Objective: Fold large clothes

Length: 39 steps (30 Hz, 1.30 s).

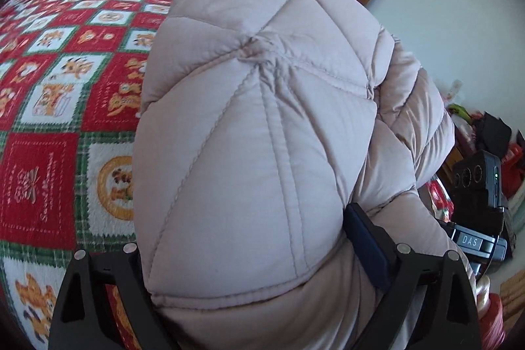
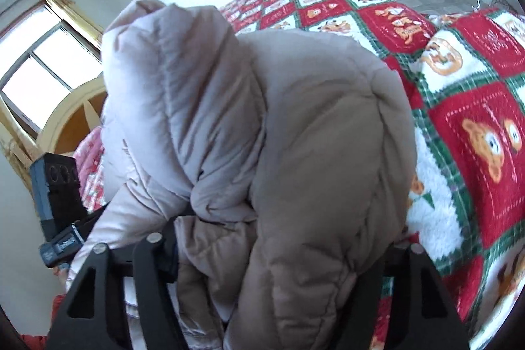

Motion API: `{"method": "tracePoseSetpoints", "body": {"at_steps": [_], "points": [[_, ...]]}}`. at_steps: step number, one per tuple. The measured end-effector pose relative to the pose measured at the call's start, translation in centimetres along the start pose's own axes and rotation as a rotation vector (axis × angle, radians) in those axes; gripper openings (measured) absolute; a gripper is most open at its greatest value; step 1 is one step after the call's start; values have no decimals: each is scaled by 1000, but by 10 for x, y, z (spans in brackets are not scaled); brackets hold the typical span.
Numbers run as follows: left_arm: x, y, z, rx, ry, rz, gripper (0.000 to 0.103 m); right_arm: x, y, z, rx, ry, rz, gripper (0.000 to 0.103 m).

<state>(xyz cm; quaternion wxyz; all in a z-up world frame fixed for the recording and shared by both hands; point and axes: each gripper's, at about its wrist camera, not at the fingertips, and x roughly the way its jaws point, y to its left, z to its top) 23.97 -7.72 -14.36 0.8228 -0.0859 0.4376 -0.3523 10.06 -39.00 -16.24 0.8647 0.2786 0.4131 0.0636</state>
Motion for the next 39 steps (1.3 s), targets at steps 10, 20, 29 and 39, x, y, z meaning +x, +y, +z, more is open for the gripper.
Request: {"method": "tracePoseSetpoints", "body": {"at_steps": [10,20,29,39], "points": [[-34,-31,-29,90,-63,62,90,-46,26,-30,3,-77,52,49],[-75,-83,-39,146,-121,-74,88,-123,51,-63,-10,-234,90,46],[-77,-175,-9,303,-146,-214,88,-225,30,-64,24,-431,61,45],[-19,-276,8,397,-81,-303,88,-306,-23,-53,97,-563,-133,45]]}}
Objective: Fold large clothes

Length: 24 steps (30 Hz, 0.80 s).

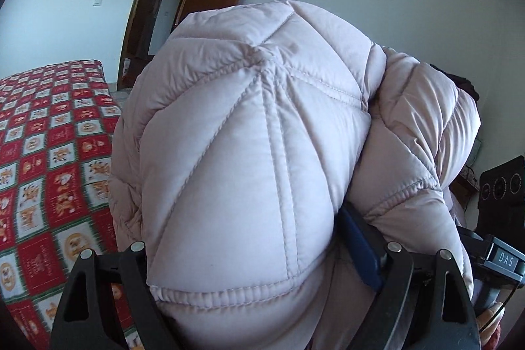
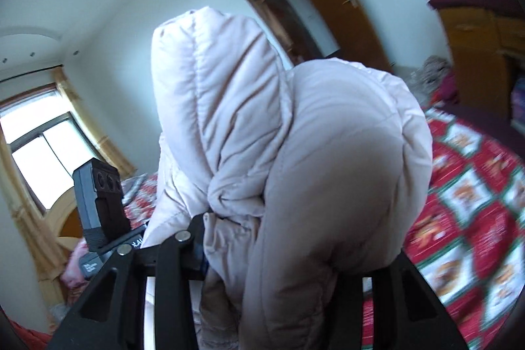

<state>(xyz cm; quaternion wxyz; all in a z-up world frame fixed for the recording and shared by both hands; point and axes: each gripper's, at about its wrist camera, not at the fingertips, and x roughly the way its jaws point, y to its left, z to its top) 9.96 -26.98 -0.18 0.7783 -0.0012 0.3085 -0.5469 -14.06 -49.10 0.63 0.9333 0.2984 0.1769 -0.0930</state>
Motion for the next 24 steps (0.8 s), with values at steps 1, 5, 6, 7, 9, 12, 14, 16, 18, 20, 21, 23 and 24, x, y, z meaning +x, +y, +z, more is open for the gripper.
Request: {"method": "tracePoseSetpoints", "body": {"at_steps": [1,5,6,7,9,12,14,16,18,20,21,23,24], "points": [[12,0,2,0,11,10,88,4,-8,3,11,1,-12,45],[49,5,5,5,56,90,88,34,-39,7,35,19,-40,45],[59,8,4,4,71,117,88,34,-42,4,40,25,-43,44],[65,11,4,3,80,131,88,44,-50,4,47,36,-46,44],[79,11,0,6,97,161,88,45,-66,4,59,52,-48,44],[96,10,-2,20,118,192,88,58,-87,7,87,74,-50,44],[106,11,0,23,134,208,88,68,-99,11,101,86,-56,44],[114,14,1,18,145,218,88,72,-108,12,113,98,-59,44],[121,18,1,6,156,236,88,76,-115,13,123,107,-56,44],[121,12,0,3,156,243,88,79,-121,14,136,109,-44,44],[121,11,0,6,153,241,88,81,-122,14,136,105,-35,44],[118,8,-1,14,144,228,88,72,-119,3,116,95,-4,44],[115,7,-3,20,135,217,88,69,-118,-1,104,86,18,44]]}}
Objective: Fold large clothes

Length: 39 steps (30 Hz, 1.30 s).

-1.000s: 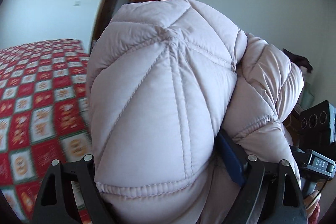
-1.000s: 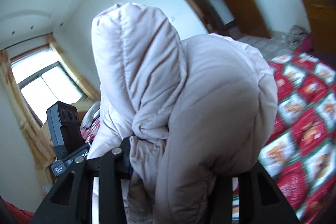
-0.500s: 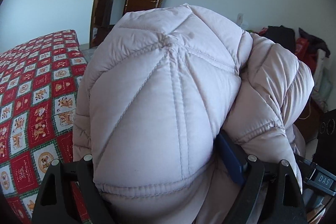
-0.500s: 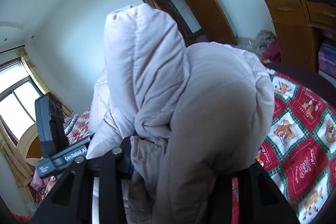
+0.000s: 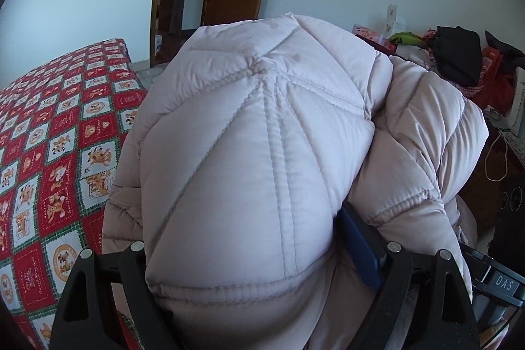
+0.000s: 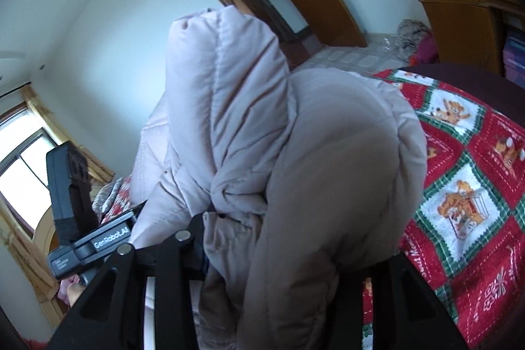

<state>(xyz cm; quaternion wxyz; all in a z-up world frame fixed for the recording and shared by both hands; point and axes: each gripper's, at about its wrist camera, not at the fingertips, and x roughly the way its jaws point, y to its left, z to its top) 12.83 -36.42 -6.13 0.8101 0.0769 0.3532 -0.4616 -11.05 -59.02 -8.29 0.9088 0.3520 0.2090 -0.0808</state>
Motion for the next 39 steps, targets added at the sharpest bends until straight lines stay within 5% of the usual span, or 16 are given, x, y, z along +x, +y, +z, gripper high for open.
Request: {"method": "tracePoseSetpoints", "body": {"at_steps": [9,13,17,23,28,31,36,39], "points": [[-42,22,-31,-95,-141,-139,88,-15,18,-25,-105,-45,179,45],[-57,-4,-23,-21,-188,-168,87,-25,25,-25,-96,-66,289,45],[-80,-51,-1,69,-249,-228,87,-69,18,-18,-34,-176,383,45],[-112,-130,35,144,-337,-436,87,-182,42,4,-102,-361,265,45],[-90,-148,41,61,-251,-602,87,-229,74,12,-179,-346,17,45],[-63,-126,31,2,-166,-537,87,-191,65,7,-143,-242,15,45],[-22,-55,13,-62,-29,-210,87,-69,21,-10,60,-17,203,45],[8,1,6,-169,70,-59,87,5,8,-22,128,80,168,45]]}}
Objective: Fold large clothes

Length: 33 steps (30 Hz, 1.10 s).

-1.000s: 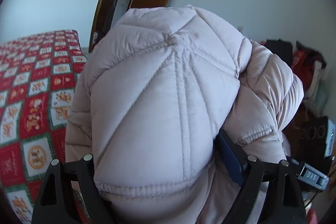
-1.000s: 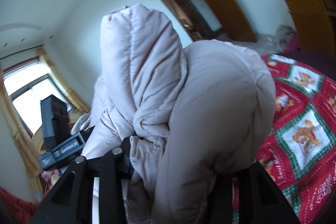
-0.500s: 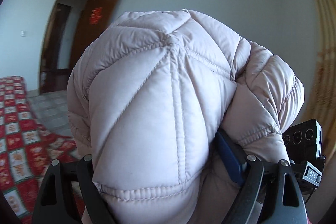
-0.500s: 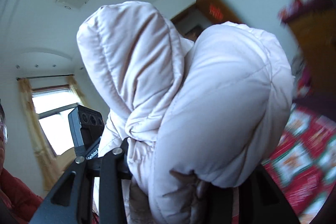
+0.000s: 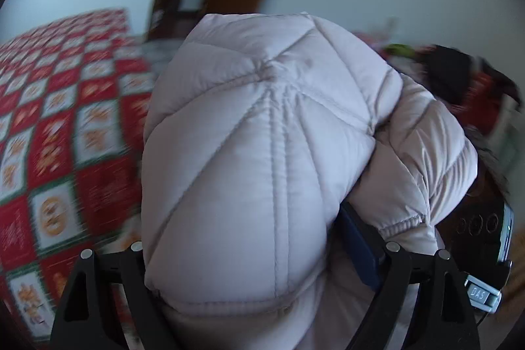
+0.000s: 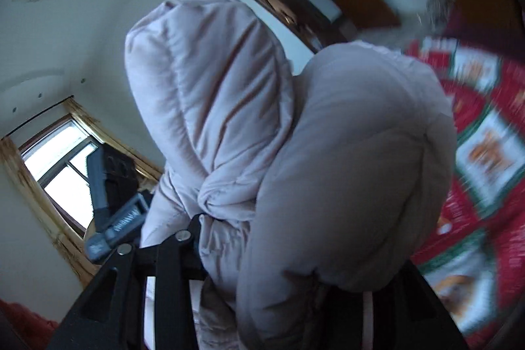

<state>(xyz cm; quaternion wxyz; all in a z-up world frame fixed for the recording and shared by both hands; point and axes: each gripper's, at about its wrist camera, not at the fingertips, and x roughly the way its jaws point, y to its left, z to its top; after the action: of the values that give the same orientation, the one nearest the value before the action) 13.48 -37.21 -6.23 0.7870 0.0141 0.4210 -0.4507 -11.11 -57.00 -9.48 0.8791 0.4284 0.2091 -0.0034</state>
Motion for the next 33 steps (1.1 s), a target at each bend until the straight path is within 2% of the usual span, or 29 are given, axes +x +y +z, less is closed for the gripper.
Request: {"method": "tracePoseSetpoints", "body": {"at_steps": [1,4,6,9,12,14,16,18,20,22,24,27,29,33], "points": [[7,21,3,-63,7,17,87,15,-10,3,21,3,-35,46],[24,50,10,-179,31,5,91,33,-45,12,134,14,-21,51],[36,42,16,-121,32,58,101,37,-59,16,154,19,-29,57],[47,29,18,-20,14,116,102,22,-55,9,170,23,-62,68],[43,15,6,55,-10,151,102,-17,-25,-5,65,-4,-176,70],[39,9,0,95,-28,179,102,-60,9,-3,-36,-98,-270,70],[36,7,-6,91,-37,194,102,-88,45,1,-138,-182,-324,68],[41,11,-4,98,-38,211,102,-93,82,4,-262,-169,-376,53],[37,4,-13,128,-39,234,103,-73,120,3,-390,-116,-461,45],[36,3,-14,153,-36,244,103,-49,141,4,-490,-63,-509,45],[40,14,-12,162,-20,229,103,-21,133,5,-491,-4,-532,44],[44,24,-11,163,0,214,103,13,90,2,-426,91,-547,43],[46,26,-9,160,4,211,103,15,78,-10,-417,48,-545,43],[52,22,-7,180,-23,245,103,11,57,-13,-298,-1,-501,43]]}}
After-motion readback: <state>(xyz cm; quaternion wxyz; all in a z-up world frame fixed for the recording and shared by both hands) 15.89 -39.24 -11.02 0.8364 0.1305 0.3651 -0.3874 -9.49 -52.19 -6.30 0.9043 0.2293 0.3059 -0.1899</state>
